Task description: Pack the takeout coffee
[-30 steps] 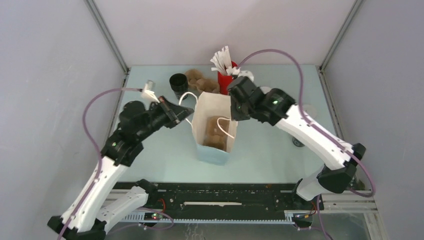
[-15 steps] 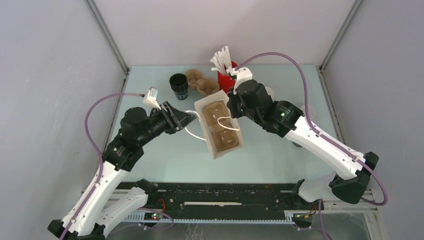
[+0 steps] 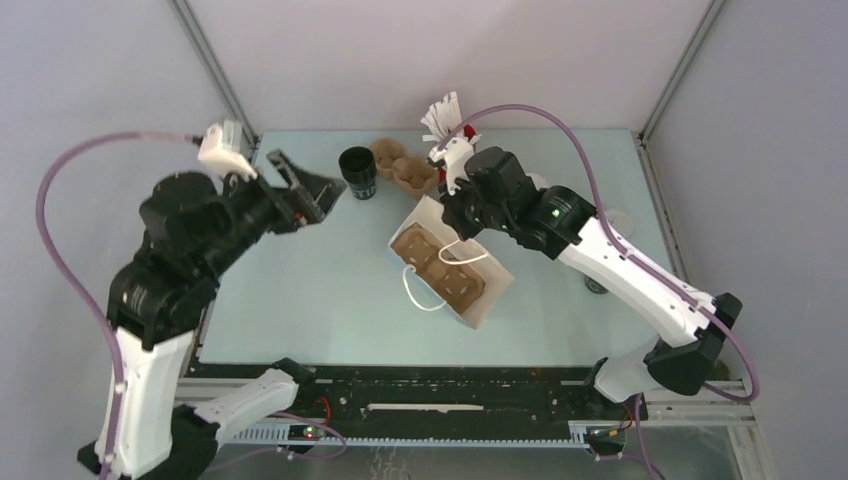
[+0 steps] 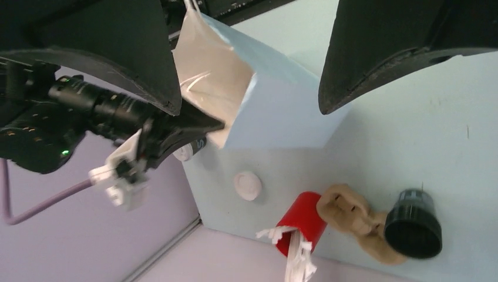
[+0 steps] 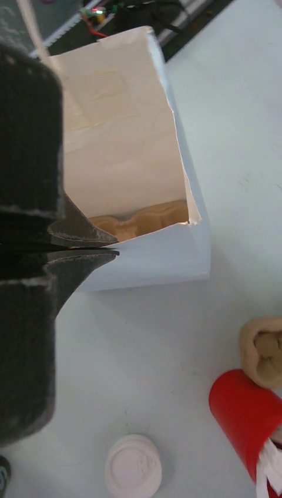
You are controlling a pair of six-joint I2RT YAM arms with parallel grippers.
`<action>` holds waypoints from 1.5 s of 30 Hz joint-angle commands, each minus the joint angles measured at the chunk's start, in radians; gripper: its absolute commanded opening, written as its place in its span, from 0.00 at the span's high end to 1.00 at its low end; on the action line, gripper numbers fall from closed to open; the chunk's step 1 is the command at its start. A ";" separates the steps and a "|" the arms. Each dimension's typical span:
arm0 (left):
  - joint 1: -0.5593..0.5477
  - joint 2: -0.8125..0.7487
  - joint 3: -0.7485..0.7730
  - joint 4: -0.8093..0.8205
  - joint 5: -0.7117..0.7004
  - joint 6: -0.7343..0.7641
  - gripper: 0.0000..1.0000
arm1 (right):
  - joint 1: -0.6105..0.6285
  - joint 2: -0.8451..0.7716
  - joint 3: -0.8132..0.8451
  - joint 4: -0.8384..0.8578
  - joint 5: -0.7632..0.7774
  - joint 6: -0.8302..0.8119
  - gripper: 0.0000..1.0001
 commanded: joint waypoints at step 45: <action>-0.109 0.384 -0.103 0.045 0.167 0.446 0.87 | -0.108 0.191 0.304 -0.298 -0.406 -0.101 1.00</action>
